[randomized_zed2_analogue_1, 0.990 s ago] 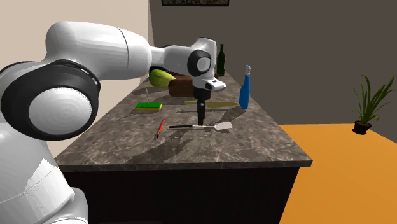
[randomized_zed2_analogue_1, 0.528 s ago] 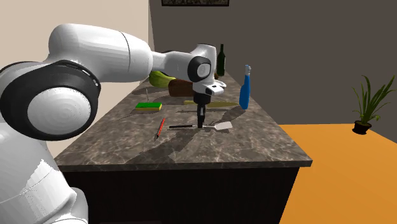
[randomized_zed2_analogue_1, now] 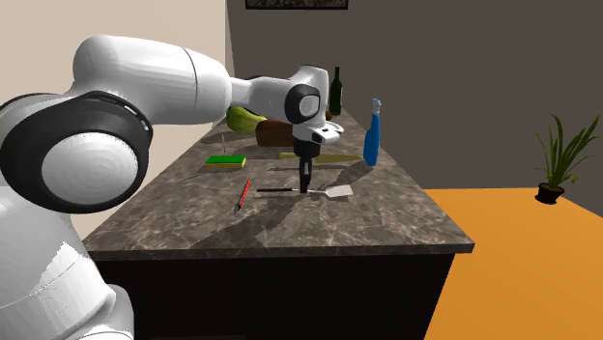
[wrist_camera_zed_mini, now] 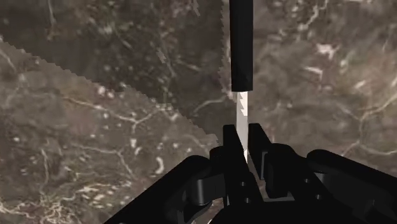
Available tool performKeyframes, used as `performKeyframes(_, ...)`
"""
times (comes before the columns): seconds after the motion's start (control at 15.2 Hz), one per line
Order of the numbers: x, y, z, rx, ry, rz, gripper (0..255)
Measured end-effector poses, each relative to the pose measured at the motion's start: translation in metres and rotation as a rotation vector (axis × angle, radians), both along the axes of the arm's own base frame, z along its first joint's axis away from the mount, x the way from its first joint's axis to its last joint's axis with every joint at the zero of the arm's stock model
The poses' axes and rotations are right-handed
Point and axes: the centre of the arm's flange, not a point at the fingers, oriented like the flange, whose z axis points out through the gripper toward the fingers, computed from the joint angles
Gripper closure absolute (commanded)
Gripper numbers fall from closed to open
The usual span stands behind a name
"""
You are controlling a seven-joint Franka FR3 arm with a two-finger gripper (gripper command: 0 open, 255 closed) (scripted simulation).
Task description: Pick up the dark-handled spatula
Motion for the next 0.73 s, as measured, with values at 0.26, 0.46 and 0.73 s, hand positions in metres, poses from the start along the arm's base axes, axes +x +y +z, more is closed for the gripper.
performKeyframes(0.26, -0.001, -0.001, 0.018, 0.000, 0.000, 0.000, 255)
performKeyframes(0.46, 0.000, -0.001, 0.034, 0.000, 0.000, 0.000, 255)
performKeyframes(0.73, 0.000, 0.001, 0.057, 0.000, 0.000, 0.000, 255)
